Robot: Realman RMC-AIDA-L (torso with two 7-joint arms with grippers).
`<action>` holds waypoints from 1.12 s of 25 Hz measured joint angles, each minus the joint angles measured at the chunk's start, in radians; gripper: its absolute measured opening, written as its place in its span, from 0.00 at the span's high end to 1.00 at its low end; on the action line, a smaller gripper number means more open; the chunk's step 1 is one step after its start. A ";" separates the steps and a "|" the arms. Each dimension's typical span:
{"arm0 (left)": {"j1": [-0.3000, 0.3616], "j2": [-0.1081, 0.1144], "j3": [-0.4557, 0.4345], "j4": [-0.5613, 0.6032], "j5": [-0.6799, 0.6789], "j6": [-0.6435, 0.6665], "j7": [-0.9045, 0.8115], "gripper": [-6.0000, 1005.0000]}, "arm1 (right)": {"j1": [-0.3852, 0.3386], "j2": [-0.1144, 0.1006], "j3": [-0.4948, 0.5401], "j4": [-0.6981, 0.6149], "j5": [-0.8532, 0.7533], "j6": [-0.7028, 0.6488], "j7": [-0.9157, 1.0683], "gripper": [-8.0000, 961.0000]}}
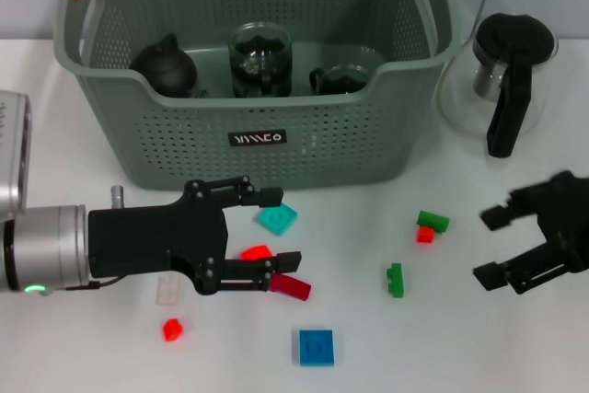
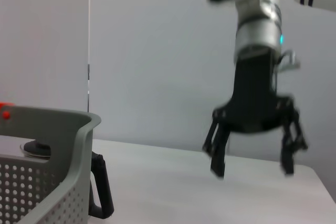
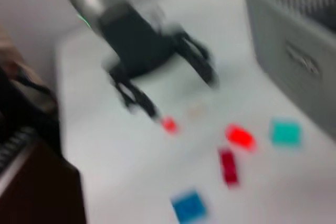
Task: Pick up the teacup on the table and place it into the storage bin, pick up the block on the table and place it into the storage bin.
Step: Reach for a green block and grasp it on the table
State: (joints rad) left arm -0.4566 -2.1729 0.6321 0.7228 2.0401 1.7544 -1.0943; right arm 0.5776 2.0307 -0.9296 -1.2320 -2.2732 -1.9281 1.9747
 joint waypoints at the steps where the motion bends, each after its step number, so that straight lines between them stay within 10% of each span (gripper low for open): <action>1: -0.001 0.001 0.000 -0.003 -0.001 -0.003 0.002 0.23 | -0.004 0.007 0.000 0.008 -0.041 0.026 -0.002 0.03; 9: -0.005 0.001 0.000 -0.014 -0.001 -0.023 0.003 0.23 | 0.039 0.063 -0.018 0.164 -0.240 0.311 -0.058 0.03; 28: -0.008 0.001 0.000 -0.028 -0.003 -0.038 0.004 0.24 | 0.105 0.065 -0.133 0.360 -0.256 0.650 -0.068 0.09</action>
State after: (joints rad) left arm -0.4649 -2.1721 0.6319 0.6948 2.0368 1.7163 -1.0906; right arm 0.6824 2.0953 -1.0629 -0.8723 -2.5292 -1.2781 1.9064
